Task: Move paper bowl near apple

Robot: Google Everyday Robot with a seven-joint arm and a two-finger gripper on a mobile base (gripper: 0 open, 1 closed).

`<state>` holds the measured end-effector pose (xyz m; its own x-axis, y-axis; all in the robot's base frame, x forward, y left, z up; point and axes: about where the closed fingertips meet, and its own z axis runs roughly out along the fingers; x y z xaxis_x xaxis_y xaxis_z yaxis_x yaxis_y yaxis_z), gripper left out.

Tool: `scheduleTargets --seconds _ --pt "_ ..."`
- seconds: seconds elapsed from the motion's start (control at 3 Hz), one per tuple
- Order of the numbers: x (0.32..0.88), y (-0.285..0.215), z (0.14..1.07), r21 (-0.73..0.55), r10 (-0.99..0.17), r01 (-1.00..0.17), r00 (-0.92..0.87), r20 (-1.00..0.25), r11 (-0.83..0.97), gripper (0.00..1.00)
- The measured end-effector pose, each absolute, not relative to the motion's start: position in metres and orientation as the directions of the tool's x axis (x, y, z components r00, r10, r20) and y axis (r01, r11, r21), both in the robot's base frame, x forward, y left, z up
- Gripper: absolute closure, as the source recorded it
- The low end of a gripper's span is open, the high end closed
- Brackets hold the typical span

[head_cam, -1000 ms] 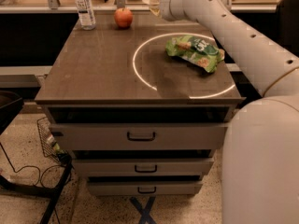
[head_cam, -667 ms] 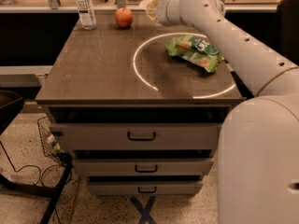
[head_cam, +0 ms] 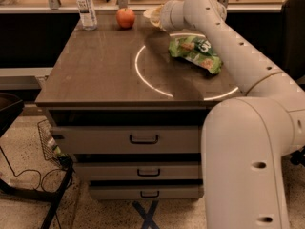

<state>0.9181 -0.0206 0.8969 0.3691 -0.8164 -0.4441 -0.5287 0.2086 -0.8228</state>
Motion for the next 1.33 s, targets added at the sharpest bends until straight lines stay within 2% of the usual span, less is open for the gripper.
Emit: scheduleTargets --seconds 0.33,0.67,1.33 --pt "0.929 -0.0257 0.8794 -0.796 -0.806 -0.562 0.353 -0.476 0.224 1.0" --pt "0.9302 -0.0237 0.8792 -0.796 -0.804 -0.562 0.355 -0.477 0.224 0.81" --pt "0.9308 -0.0179 0.8738 -0.792 -0.802 -0.569 0.357 -0.479 0.22 0.35"
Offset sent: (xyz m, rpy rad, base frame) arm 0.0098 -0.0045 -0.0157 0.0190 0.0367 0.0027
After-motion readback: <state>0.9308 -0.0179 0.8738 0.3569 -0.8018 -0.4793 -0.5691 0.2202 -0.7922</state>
